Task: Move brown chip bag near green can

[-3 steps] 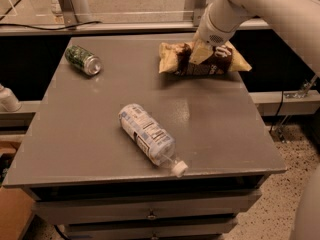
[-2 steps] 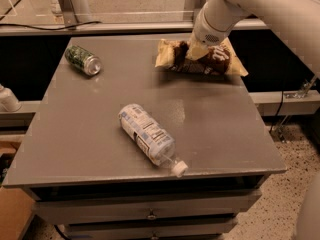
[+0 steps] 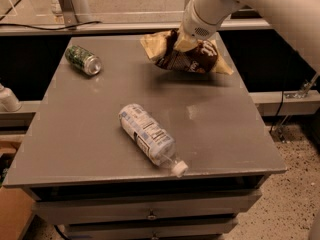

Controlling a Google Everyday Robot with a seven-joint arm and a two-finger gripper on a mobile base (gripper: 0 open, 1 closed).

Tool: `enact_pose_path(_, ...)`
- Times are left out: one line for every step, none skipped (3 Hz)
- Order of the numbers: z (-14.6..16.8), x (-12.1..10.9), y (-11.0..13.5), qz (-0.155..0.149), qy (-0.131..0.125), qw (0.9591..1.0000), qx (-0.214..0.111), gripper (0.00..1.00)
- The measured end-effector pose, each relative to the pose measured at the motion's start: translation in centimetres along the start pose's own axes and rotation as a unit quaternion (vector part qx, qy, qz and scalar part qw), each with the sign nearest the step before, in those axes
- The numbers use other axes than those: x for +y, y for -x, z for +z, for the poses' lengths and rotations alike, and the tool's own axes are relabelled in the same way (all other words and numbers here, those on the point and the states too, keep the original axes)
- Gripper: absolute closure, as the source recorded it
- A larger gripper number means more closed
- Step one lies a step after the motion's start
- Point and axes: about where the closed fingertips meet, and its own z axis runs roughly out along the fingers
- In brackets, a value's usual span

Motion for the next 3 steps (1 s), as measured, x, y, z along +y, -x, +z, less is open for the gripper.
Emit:
enact_pose_path(-1.4,0.1,3.6,-0.022,-0.014,0.9993,-0.028,1.00)
enact_pose_path(-2.4,0.4,6.7,-0.063,-0.031,0.9958,-0.058,1.00)
enact_pose_path(-2.3,0.4,6.8,-0.064,-0.031,0.9957,-0.060,1.00)
